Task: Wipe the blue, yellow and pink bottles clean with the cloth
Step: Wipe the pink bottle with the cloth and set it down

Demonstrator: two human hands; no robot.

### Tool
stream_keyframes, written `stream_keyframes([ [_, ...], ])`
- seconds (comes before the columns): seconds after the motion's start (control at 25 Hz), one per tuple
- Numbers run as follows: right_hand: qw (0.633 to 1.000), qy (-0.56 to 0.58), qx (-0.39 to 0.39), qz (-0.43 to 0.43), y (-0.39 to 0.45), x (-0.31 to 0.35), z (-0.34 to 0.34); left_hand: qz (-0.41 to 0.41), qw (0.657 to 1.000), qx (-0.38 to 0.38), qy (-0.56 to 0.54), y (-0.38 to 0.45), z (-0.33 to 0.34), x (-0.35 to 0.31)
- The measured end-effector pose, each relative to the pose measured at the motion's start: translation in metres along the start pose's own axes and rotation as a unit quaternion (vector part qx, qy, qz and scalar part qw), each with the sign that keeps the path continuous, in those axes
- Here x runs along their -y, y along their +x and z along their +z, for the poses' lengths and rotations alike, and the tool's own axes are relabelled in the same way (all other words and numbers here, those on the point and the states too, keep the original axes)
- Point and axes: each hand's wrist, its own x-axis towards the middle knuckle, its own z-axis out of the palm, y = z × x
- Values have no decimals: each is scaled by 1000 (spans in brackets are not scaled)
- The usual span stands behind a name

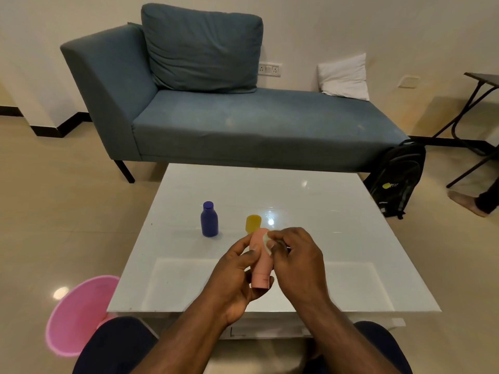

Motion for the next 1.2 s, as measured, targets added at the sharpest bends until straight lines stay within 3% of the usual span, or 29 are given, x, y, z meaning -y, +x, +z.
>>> stream_keyframes([
  [0.24,995,-39,55,-68,-35,6,9,17,1000,-14,-21,7,-3,-10],
  [0.44,999,-21,36,-1,-10,0,2,4,1000,-19,-6,5,1,-7],
  [0.56,997,-28,62,-27,-23,7,7,16,999,-35,-32,7,3,-15],
  [0.64,997,-23,56,-54,-31,5,11,14,996,-60,-65,11,2,-19],
  [0.8,1000,6,-2,-25,-27,1,12,-17,990,-70,-124,10,9,-15],
  [0.96,991,-40,-18,-128,-29,-1,16,-32,985,-73,-153,10,11,-13],
  [1.2,998,58,-15,-3,-24,-2,15,-22,983,-59,-175,10,8,-14],
])
